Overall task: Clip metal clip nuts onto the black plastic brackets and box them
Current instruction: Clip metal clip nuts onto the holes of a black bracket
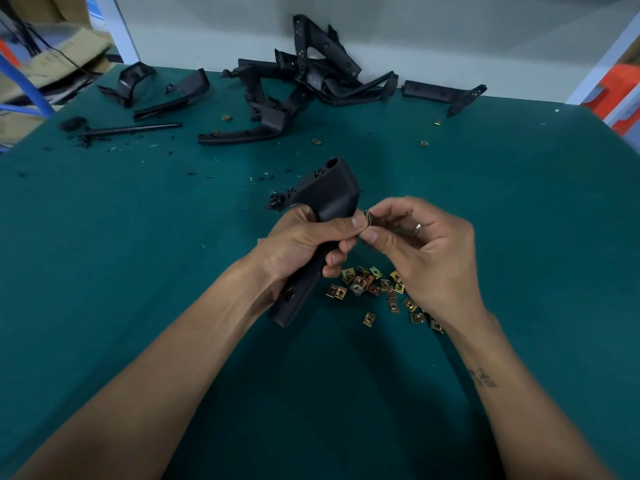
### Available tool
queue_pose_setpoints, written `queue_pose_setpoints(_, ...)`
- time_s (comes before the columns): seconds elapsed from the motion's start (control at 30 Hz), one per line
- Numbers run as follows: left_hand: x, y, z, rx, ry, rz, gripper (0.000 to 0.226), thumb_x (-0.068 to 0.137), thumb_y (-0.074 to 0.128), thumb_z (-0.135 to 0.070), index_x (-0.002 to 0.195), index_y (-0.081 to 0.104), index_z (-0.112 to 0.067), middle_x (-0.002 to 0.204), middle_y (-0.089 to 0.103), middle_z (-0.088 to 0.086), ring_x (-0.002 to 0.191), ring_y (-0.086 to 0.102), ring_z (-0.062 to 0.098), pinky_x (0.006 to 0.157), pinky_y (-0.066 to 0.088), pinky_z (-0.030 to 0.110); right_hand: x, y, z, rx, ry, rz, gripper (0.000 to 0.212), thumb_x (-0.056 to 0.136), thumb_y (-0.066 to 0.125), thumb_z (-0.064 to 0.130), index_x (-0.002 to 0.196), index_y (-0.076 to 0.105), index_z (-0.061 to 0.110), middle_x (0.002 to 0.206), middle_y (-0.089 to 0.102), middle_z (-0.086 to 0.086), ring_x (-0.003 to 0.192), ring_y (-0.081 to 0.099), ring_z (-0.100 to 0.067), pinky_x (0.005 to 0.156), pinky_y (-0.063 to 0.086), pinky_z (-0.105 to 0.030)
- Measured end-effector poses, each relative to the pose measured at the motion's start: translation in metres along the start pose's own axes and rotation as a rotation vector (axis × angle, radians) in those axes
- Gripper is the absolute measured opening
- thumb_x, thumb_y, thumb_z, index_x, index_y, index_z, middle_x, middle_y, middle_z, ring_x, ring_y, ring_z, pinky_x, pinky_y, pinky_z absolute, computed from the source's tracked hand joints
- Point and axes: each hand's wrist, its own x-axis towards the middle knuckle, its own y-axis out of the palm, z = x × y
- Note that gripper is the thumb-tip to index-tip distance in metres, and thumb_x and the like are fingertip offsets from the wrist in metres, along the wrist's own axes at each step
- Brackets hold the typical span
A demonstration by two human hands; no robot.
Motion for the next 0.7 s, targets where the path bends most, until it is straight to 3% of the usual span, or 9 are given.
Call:
queue_pose_setpoints(0.2,-0.0008,-0.0001,0.0001,0.099,0.049,-0.032,0.031,0.095,0.066,-0.013,0.065,0.072,-0.017,0.06,0.055,0.001,0.043,0.045,0.009,0.04,0.037,0.02,0.0013,-0.0027,0.0005,0.007,0.077,0.05,0.02,0.087,0.08,0.008,0.097,0.071,0.024,0.091,0.076,0.0,0.082,0.073,-0.016,0.08,0.062,-0.034)
queue_pose_setpoints(0.43,0.0004,-0.0034,0.0008,0.167,0.059,-0.068,0.021,0.096,0.067,-0.009,0.075,0.071,-0.013,0.062,0.055,0.005,0.045,0.045,0.011,0.042,0.039,0.022,0.0025,-0.006,0.0018,0.098,0.153,0.109,0.01,0.087,0.076,0.02,0.096,0.073,0.022,0.089,0.078,0.003,0.078,0.075,-0.018,0.072,0.061,-0.026)
queue_pose_setpoints(0.7,0.0039,-0.0065,0.0077,0.356,0.188,-0.15,0.014,0.093,0.073,-0.014,0.081,0.073,-0.021,0.062,0.06,0.005,0.044,0.051,0.016,0.042,0.044,0.025,0.0043,-0.0016,-0.0035,0.392,0.477,0.059,0.023,0.077,0.079,0.019,0.094,0.072,0.005,0.086,0.075,-0.016,0.08,0.074,-0.031,0.069,0.061,-0.032)
